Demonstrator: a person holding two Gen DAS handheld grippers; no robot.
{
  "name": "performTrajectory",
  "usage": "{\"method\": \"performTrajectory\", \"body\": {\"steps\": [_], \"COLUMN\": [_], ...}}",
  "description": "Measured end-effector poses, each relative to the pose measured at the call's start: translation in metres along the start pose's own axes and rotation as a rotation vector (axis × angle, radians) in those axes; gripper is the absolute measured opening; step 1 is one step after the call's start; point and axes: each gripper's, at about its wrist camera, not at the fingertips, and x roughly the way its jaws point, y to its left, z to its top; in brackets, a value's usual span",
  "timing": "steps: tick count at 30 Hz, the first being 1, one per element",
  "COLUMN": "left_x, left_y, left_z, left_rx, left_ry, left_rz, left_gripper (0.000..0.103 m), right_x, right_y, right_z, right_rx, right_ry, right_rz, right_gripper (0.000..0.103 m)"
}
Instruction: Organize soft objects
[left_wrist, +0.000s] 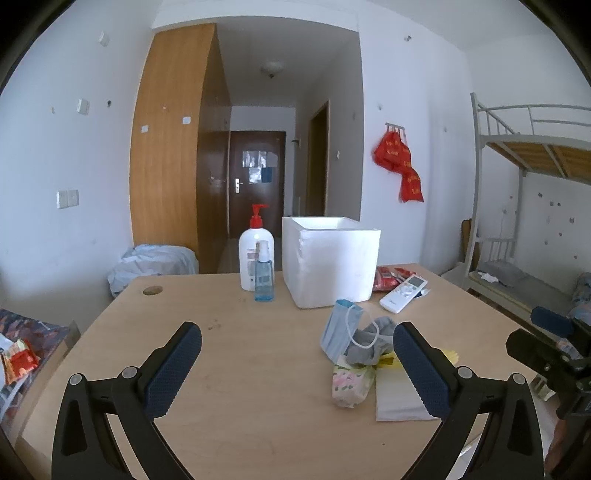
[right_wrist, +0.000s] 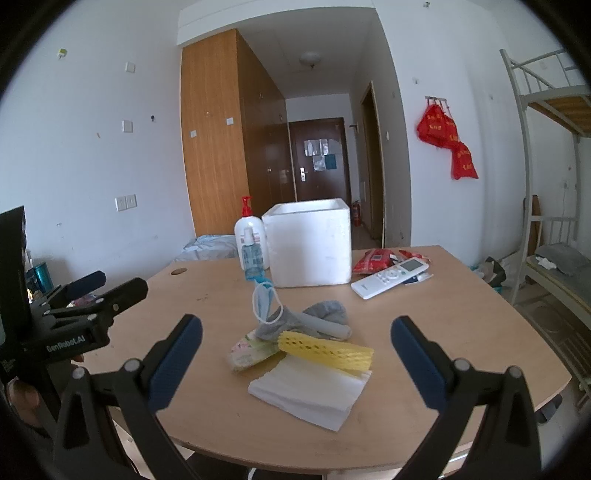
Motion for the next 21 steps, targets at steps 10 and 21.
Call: {"method": "performTrajectory", "body": {"steps": [10,21], "left_x": [-0.005,-0.019], "left_y": [0.0,-0.004], "left_z": [-0.005,-0.007], "left_rx": [-0.001,0.008], "left_ry": [-0.004,-0.04], "left_rz": [0.002,0.008], "left_gripper": [0.103,0.103], "right_x": [-0.007,-0.018], "right_y": [0.002,0.012], "right_z": [-0.005,-0.008], "right_rx": [-0.007,-0.036], "right_ry": [-0.002,-0.029], "right_rz": [0.008,0.018], "right_gripper": [0.103,0.103]}}
